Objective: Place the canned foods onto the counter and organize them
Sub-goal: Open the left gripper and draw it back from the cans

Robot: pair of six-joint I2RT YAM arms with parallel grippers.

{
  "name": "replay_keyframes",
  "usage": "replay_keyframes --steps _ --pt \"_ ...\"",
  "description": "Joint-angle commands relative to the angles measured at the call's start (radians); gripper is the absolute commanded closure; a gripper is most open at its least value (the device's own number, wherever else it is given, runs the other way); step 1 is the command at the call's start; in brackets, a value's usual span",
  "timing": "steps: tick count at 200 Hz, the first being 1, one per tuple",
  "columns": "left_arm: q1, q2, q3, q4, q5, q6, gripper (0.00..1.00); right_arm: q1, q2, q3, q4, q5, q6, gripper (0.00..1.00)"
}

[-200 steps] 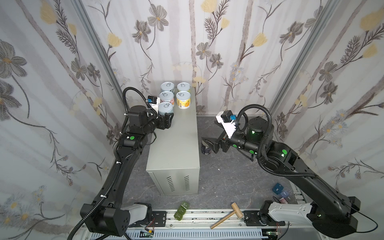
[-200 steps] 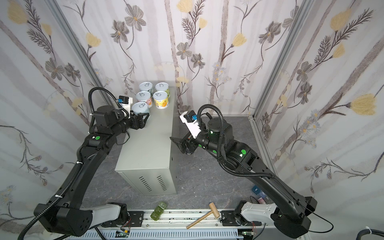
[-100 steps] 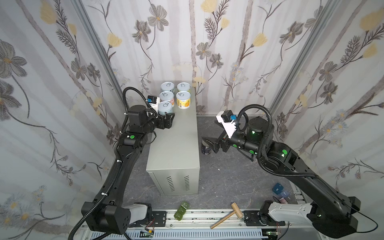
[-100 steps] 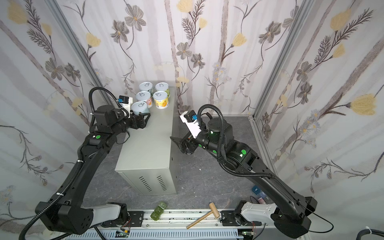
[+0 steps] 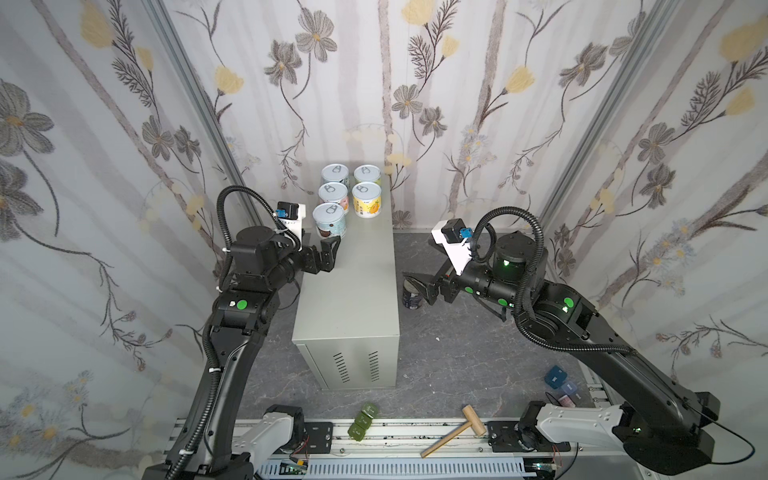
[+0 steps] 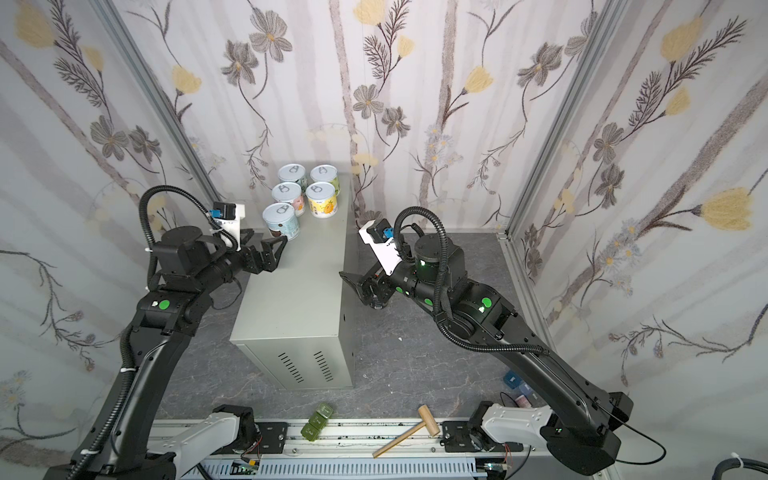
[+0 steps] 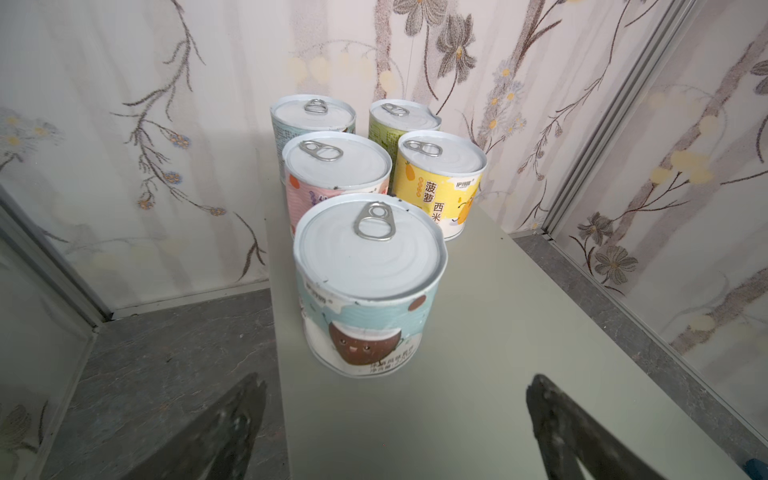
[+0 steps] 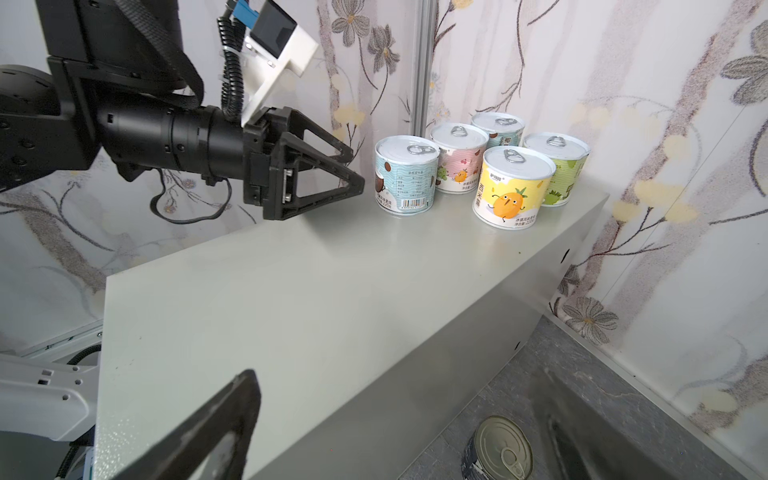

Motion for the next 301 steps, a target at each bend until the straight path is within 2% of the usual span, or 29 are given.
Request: replay_keyframes --steps 1,24,68,120,197,242,301 --pt "0.02 -0.014 0.017 -0.092 -0.099 -0.005 0.0 0.001 0.014 0.023 0.03 -0.014 -0.014 0.0" --pt "0.072 -0.004 0.025 -0.105 -0.144 -0.034 0.0 0.01 0.029 0.049 0.025 -0.02 -0.014 0.0" --pt "0.173 0.024 0.003 -0.032 -0.12 -0.076 0.0 0.035 0.066 0.099 0.0 -0.005 0.004 0.0" --pt "0.248 0.104 0.022 0.029 0.0 -0.085 0.0 0.048 0.109 0.151 -0.019 -0.004 0.028 0.0" --pt "0.358 0.218 0.075 0.121 0.276 -0.13 0.0 0.06 0.129 0.156 -0.015 0.009 0.043 0.0" --pt "0.369 0.253 0.068 0.173 0.351 -0.16 0.0 0.064 0.135 0.162 -0.006 -0.011 0.037 0.0" --pt "0.369 0.293 0.079 0.22 0.389 -0.216 0.0 0.078 0.139 0.165 -0.01 0.0 0.032 0.0"
